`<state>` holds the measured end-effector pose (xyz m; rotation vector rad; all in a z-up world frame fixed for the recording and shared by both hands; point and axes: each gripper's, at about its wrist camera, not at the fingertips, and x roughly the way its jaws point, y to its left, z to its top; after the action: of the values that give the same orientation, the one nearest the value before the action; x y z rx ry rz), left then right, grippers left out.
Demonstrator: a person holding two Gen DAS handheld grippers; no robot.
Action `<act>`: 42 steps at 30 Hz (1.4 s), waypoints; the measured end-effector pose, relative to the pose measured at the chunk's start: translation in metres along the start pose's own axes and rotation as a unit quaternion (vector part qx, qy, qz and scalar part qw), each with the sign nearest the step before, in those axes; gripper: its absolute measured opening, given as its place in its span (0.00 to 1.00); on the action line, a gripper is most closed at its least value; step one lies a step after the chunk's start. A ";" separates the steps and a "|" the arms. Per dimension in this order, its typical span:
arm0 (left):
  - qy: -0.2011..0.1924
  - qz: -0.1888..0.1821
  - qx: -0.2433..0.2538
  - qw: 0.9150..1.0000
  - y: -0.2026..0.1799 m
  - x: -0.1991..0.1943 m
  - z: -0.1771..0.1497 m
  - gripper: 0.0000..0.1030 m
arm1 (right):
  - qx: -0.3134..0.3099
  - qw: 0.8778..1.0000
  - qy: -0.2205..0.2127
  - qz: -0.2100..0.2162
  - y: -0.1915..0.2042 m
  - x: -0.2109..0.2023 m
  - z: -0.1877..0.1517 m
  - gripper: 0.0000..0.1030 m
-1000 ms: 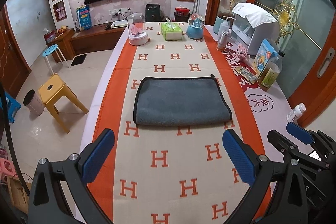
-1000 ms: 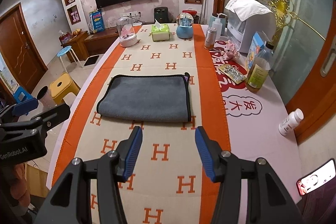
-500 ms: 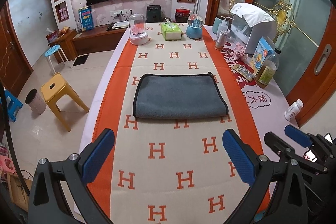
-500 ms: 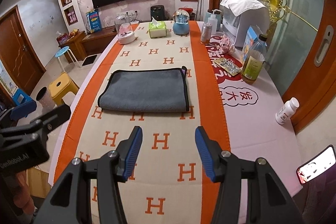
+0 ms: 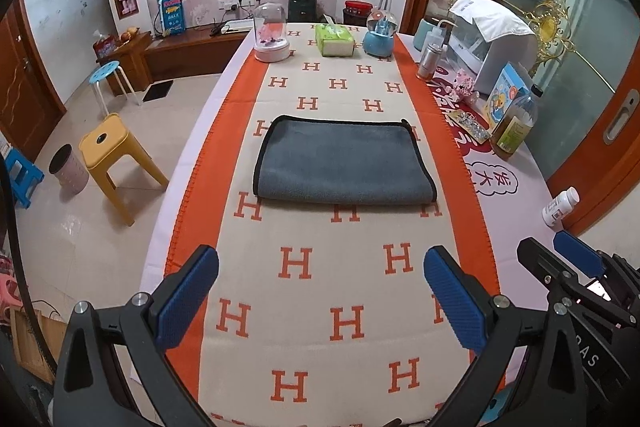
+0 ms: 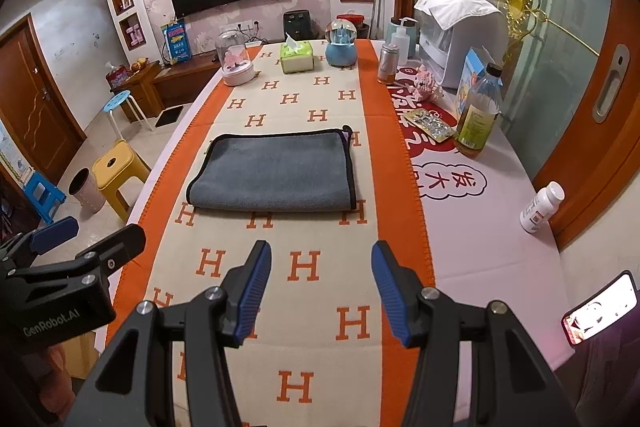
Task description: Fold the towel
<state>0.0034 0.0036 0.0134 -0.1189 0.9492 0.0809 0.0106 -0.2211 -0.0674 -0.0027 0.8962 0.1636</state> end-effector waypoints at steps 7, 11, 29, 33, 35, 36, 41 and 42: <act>-0.006 -0.001 0.014 1.000 -0.008 -0.005 -0.005 0.99 | -0.002 1.000 0.007 0.005 0.000 -0.001 -0.006 0.51; -0.007 0.000 0.015 1.000 -0.012 -0.005 -0.006 0.99 | 0.000 1.000 0.007 0.004 -0.001 -0.004 -0.010 0.51; -0.016 -0.001 0.021 1.000 -0.018 -0.015 -0.019 0.99 | -0.002 1.000 0.008 0.003 -0.001 -0.006 -0.014 0.51; -0.017 -0.001 0.023 1.000 -0.020 -0.015 -0.021 0.99 | -0.002 1.000 0.009 0.002 -0.001 -0.008 -0.016 0.51; -0.016 -0.002 0.026 1.000 -0.021 -0.017 -0.023 0.99 | -0.002 1.000 0.009 0.002 -0.002 -0.008 -0.020 0.51; -0.017 -0.002 0.027 1.000 -0.021 -0.017 -0.023 0.99 | -0.002 1.000 0.009 0.001 -0.002 -0.009 -0.022 0.51; -0.016 -0.002 0.028 0.999 -0.022 -0.018 -0.024 0.99 | -0.004 1.000 0.010 0.002 -0.002 -0.010 -0.025 0.51; -0.016 -0.002 0.027 1.000 -0.022 -0.018 -0.024 0.99 | -0.004 1.000 0.010 0.002 -0.002 -0.011 -0.026 0.51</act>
<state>-0.0232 -0.0217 0.0155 -0.0695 0.9185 0.0538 -0.0155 -0.2268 -0.0755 -0.0103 0.9157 0.1712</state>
